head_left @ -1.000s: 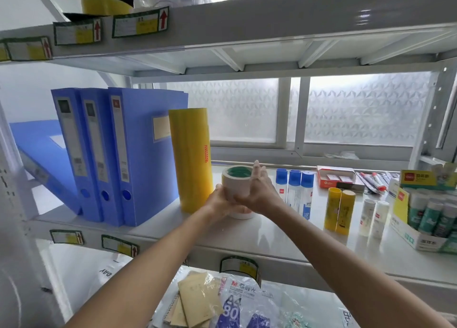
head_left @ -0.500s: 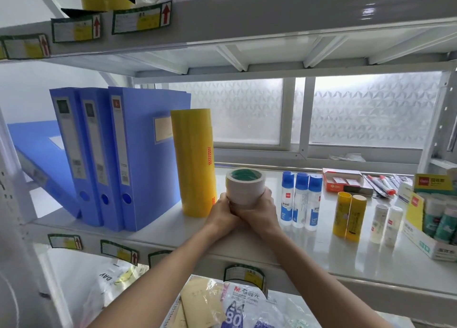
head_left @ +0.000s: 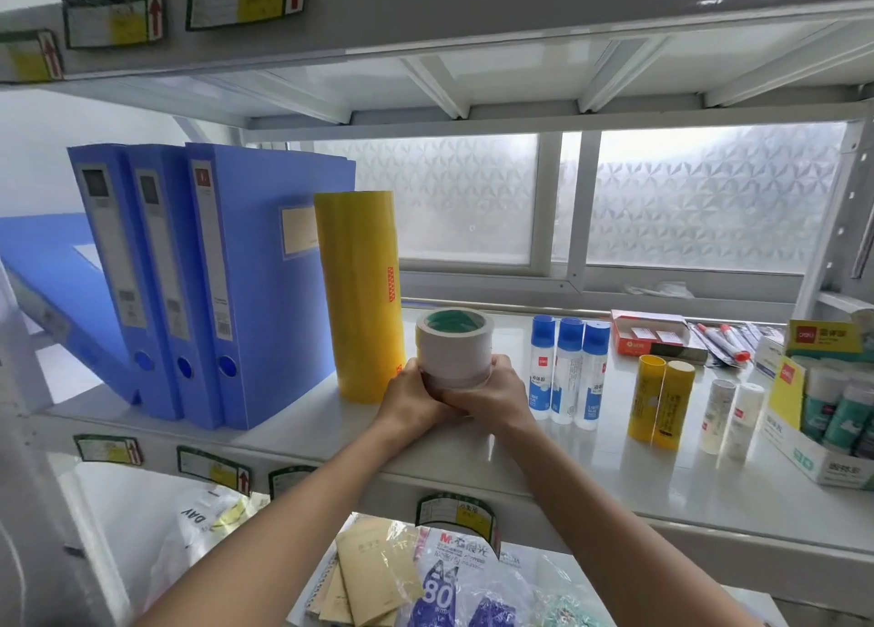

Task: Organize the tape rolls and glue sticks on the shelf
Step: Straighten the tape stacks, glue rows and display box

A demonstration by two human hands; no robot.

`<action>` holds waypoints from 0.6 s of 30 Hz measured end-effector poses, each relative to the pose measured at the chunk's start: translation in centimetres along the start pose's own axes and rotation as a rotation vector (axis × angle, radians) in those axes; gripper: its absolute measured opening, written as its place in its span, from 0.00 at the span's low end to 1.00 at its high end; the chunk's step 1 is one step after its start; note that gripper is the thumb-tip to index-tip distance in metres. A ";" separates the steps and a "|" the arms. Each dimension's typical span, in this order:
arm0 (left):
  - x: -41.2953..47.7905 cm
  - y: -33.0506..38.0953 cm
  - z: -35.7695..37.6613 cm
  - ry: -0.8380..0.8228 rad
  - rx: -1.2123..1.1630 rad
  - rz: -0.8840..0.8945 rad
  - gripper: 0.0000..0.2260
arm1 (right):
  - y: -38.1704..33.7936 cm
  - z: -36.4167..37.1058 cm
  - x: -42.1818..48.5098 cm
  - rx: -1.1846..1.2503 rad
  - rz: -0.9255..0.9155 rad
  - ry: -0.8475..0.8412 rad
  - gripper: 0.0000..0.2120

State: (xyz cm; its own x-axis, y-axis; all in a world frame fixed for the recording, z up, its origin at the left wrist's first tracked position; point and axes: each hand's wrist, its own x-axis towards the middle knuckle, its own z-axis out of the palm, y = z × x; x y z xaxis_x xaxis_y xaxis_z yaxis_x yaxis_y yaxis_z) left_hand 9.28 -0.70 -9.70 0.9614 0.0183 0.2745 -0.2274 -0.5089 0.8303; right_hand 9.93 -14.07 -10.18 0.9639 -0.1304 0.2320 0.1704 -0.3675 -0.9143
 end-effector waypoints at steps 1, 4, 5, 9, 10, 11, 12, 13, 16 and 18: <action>-0.1 0.1 0.0 0.000 0.000 0.000 0.43 | 0.0 -0.1 0.0 0.006 0.001 -0.001 0.47; -0.2 0.3 0.0 0.005 0.004 0.002 0.44 | 0.0 -0.3 0.0 0.033 0.007 -0.013 0.45; -0.3 0.3 0.0 0.005 0.003 0.003 0.44 | 0.1 -0.3 0.0 0.041 0.008 -0.020 0.44; -0.3 0.1 0.2 -0.008 0.022 0.016 0.41 | 0.0 -0.3 -0.1 0.014 0.007 -0.040 0.46; -0.2 0.0 0.3 -0.007 0.028 0.024 0.40 | 0.0 -0.3 -0.1 0.000 0.006 -0.044 0.47; -0.2 0.0 0.3 -0.003 0.033 0.031 0.39 | 0.1 -0.2 0.0 -0.010 0.002 -0.050 0.47; -0.2 -0.1 0.3 0.002 0.040 0.035 0.38 | 0.2 -0.2 0.2 -0.017 0.000 -0.057 0.46; -0.2 -0.1 0.3 0.007 0.048 0.040 0.37 | 0.3 -0.2 0.3 -0.021 -0.004 -0.064 0.46; -0.2 -0.2 0.4 0.018 0.075 0.053 0.36 | 0.3 -0.3 0.2 -0.030 -0.007 -0.074 0.45; -0.2 -0.2 0.3 0.016 0.083 0.062 0.36 | 0.1 -0.3 0.0 -0.051 -0.015 -0.059 0.45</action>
State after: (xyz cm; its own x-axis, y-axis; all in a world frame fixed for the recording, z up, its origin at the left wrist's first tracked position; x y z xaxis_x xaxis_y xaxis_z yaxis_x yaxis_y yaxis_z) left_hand 9.15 -0.87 -10.06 0.9430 -0.0018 0.3329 -0.2724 -0.5788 0.7686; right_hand 9.91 -14.43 -10.18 0.9720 -0.0708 0.2240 0.1754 -0.4154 -0.8926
